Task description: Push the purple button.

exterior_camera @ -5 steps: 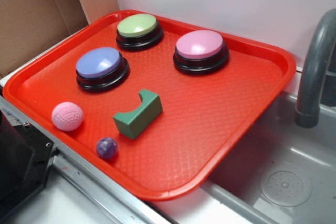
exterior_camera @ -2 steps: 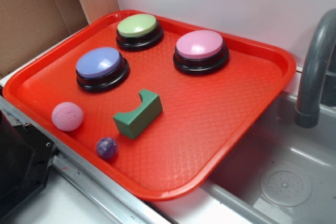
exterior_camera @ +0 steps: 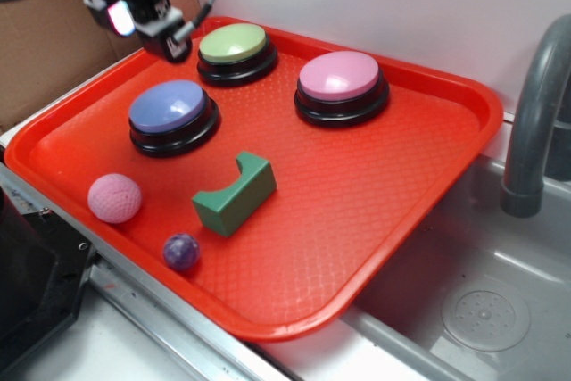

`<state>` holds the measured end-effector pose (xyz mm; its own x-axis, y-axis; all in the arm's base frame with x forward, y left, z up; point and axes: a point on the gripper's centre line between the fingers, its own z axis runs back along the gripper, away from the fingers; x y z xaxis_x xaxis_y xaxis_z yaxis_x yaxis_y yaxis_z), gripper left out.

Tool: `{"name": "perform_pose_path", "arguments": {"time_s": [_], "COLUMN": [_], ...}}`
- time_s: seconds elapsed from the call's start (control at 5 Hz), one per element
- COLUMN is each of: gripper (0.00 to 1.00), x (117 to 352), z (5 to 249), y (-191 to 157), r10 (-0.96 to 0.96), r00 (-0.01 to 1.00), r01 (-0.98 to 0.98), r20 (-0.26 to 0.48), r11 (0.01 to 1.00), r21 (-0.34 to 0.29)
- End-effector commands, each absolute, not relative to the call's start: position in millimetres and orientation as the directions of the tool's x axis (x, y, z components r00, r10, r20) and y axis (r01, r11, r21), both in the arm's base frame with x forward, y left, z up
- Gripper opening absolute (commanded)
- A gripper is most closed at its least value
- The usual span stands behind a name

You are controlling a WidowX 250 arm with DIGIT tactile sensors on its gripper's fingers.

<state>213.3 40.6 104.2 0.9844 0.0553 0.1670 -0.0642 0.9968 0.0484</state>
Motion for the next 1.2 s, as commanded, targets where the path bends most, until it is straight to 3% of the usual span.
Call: {"name": "perform_pose_path", "arguments": {"time_s": [0.0, 0.2, 0.4, 0.6, 0.8, 1.0], "gripper": [1.00, 1.00, 1.00, 1.00, 1.00, 1.00], "x": [211.1, 220.7, 226.6, 230.6, 228.3, 214.6], "z": [55.6, 49.9, 49.1, 45.3, 58.9, 93.3], "y": [58.1, 66.5, 76.3, 78.4, 77.0, 76.7], "r10": [0.173, 0.142, 0.124, 0.112, 0.105, 0.110], "r00": [0.977, 0.985, 0.988, 0.992, 0.994, 0.993], "r01": [-0.168, -0.145, -0.129, -0.115, -0.105, -0.113], "r20": [0.124, 0.100, 0.088, 0.052, 0.022, 0.042], "r11": [0.984, 0.989, 0.990, 0.992, 0.994, 0.992], "r21": [-0.052, 0.032, 0.059, 0.048, 0.037, 0.057]}}
